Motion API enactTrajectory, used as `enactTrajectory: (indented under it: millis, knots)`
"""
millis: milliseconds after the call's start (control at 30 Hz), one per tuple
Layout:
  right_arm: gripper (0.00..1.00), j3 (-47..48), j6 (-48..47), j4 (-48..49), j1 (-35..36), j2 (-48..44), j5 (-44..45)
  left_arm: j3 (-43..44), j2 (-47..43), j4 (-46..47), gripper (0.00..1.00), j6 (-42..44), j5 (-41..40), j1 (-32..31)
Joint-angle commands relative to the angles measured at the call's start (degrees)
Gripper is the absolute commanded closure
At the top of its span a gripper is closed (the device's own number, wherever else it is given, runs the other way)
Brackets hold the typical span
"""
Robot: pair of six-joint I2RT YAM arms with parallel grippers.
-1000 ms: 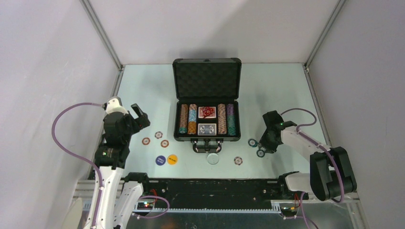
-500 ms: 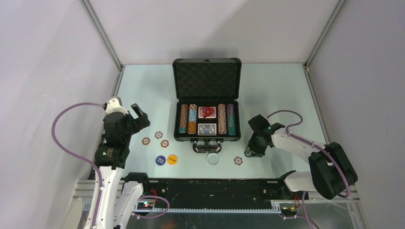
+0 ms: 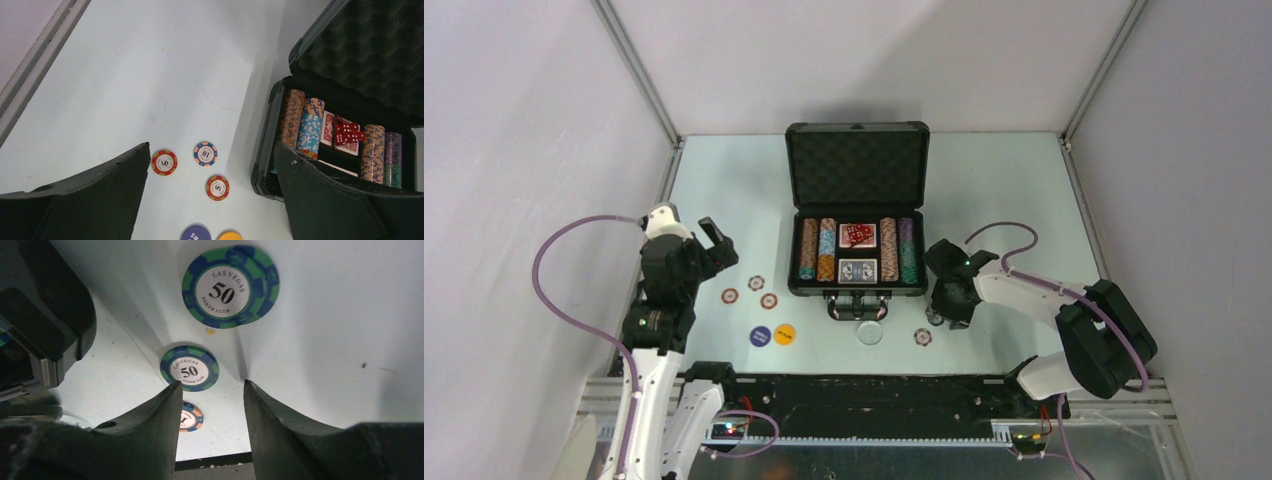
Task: Pack up texas hold em set
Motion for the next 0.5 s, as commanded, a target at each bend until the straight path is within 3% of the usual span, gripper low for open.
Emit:
enactTrajectory:
  millis: [0, 67, 133, 467]
  knots:
    - [0.44, 3.18, -1.94, -3.35, -0.31, -2.49, 5.56, 0.04, -0.59, 1.23, 0.02, 1.33, -0.03, 0.42]
    - [0.36, 4.38, -3.03, -3.30, -0.34, -2.40, 5.80, 0.02, -0.54, 1.19, 0.02, 1.30, -0.03, 0.43]
    - [0.34, 5.48, -4.04, -2.80, -0.29, -1.72, 5.51, 0.06, -0.53, 1.23, 0.02, 1.35, 0.01, 0.43]
    - [0.35, 8.03, -5.82, -1.58, -0.18, 4.60, 4.90, -0.06, -0.86, 1.19, 0.02, 1.39, -0.19, 0.42]
